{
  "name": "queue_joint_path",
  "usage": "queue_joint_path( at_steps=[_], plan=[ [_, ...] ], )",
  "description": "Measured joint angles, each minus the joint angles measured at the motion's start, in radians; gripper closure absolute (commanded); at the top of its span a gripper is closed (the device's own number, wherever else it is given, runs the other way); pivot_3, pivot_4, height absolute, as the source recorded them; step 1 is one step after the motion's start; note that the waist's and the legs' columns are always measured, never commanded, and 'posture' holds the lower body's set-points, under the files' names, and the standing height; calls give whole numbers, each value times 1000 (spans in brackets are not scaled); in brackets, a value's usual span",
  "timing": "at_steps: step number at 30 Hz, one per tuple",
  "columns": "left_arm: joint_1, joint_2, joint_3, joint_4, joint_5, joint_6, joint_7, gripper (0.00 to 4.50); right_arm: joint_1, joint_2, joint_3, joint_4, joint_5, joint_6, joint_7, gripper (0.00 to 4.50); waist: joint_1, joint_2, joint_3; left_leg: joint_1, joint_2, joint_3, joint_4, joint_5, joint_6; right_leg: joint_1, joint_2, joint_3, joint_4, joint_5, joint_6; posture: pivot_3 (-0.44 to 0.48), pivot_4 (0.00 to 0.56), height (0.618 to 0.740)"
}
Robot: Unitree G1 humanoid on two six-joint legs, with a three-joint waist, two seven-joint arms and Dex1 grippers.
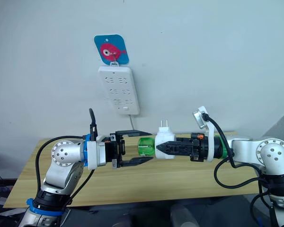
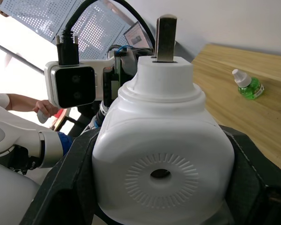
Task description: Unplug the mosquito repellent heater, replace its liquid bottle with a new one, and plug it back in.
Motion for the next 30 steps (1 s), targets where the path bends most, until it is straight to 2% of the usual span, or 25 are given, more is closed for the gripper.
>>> queue_joint_path(
  at_steps=[3, 5, 7, 8, 11, 13, 15, 17, 19, 24, 30],
  plan=[
    [-20, 21, -9, -23, -34, 129, 11, 2269, 0, 0, -1, 4, -9, -10, -4, 1458, 0, 0, 0, 0, 0, 0, 0, 0, 0, 0, 0, 0, 0, 0, 0, -173, 82, 704],
    [-44, 58, -23, -53, -95, 294, 22, 2269, 0, 1, -2, 9, -14, -10, -5, 1458, -1, 0, 0, 0, 0, -1, 0, 0, 0, 0, 0, -1, 0, 0, 0, -168, 84, 704],
    [-101, 114, -36, -83, -221, 567, 42, 2269, -1, 1, -2, 17, -19, -10, -3, 1458, 0, -1, 0, -1, 0, -2, 0, 0, 0, 0, 0, -2, 1, 0, 0, -168, 84, 704],
    [-167, 163, -41, -90, -324, 776, 49, 2269, -2, 3, 0, 18, -19, -9, 0, 1458, 0, -1, 1, -1, 0, -4, 0, 0, 0, -1, 1, -3, 1, 0, 0, -157, 83, 704],
    [-317, 219, -39, -49, -522, 1150, 61, 2269, -10, 5, 0, 17, -18, -2, 30, 1458, -1, -1, 1, -1, 0, -3, 0, 0, 0, 0, 1, -4, 1, 0, 0, -155, 82, 704],
    [-383, 217, -35, 7, -595, 1297, 63, 2269, -18, 4, -2, 16, -20, 2, 45, 1458, 0, -1, 1, -1, 0, -3, -1, 0, 0, 0, 1, -4, 0, 0, 0, -155, 82, 704],
    [-418, 209, -35, 46, -624, 1375, 63, 2269, -23, 3, -2, 16, -28, 2, 54, 1458, 0, -1, 1, -1, 0, -3, -1, 0, 0, -1, 1, -4, 0, 0, 0, -158, 80, 704],
    [-422, 205, -36, 55, -617, 1374, 49, 2269, -24, 3, -2, 16, -31, 2, 59, 1458, -1, 0, 1, -1, 0, -3, -2, 0, 0, -1, 1, -3, 0, 0, 0, -161, 80, 704],
    [-412, 199, -42, 47, -571, 1312, 36, 1553, -25, 1, -4, 18, -42, -2, 59, 1458, 1, 0, 1, -1, 0, -3, -2, 0, 0, -1, 1, -3, 0, 0, 0, -161, 80, 704],
    [-311, 188, -29, -18, -458, 1112, 15, 83, -13, 4, 3, 11, -49, 16, 54, 1458, 4, 0, 0, -1, 0, -3, -1, 0, 0, -1, 0, -3, 0, 0, 0, -161, 77, 704],
    [-169, 173, 29, -101, -314, 773, -44, 0, -13, 5, 1, 19, -34, 16, 36, 1458, 6, 0, 0, 0, 0, -2, -1, 0, 0, 0, 0, -2, 0, 0, 0, -155, 73, 704]
  ],
)
